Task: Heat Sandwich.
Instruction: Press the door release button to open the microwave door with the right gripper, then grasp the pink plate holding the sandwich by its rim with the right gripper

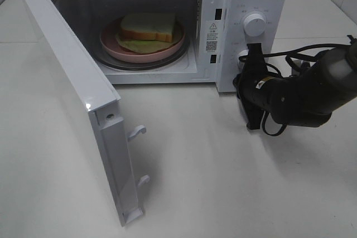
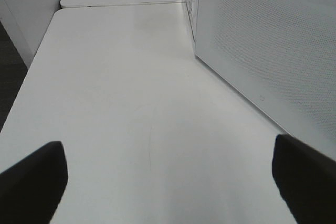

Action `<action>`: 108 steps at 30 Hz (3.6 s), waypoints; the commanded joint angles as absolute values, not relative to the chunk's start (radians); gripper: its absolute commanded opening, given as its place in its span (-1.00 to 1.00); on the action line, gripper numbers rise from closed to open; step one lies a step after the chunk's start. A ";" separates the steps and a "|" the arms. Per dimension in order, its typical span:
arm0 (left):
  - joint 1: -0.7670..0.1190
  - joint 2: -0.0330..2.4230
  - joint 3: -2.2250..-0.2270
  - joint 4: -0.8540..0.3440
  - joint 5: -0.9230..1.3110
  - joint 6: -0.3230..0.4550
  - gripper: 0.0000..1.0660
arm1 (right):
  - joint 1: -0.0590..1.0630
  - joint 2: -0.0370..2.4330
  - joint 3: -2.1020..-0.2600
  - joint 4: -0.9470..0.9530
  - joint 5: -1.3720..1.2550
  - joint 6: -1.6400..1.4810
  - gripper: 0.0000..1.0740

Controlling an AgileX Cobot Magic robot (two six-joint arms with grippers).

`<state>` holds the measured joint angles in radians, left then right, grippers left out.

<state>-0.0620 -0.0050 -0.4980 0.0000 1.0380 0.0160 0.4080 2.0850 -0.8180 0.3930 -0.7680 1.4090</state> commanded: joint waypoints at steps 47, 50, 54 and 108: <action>-0.059 -0.030 -0.496 -0.009 1.036 0.017 0.88 | 0.406 1.513 -0.612 0.316 -0.145 0.973 -0.98; -0.059 -0.030 -0.496 -0.009 1.036 0.017 0.88 | 0.406 1.513 -0.679 0.316 -0.051 0.843 -0.98; -0.059 -0.030 -0.496 -0.009 1.036 0.017 0.88 | 0.406 1.513 -0.769 0.316 0.086 0.697 -0.98; -0.059 -0.030 -0.496 -0.009 1.036 0.017 0.88 | 0.541 1.556 -1.083 -0.124 0.821 -1.148 -0.62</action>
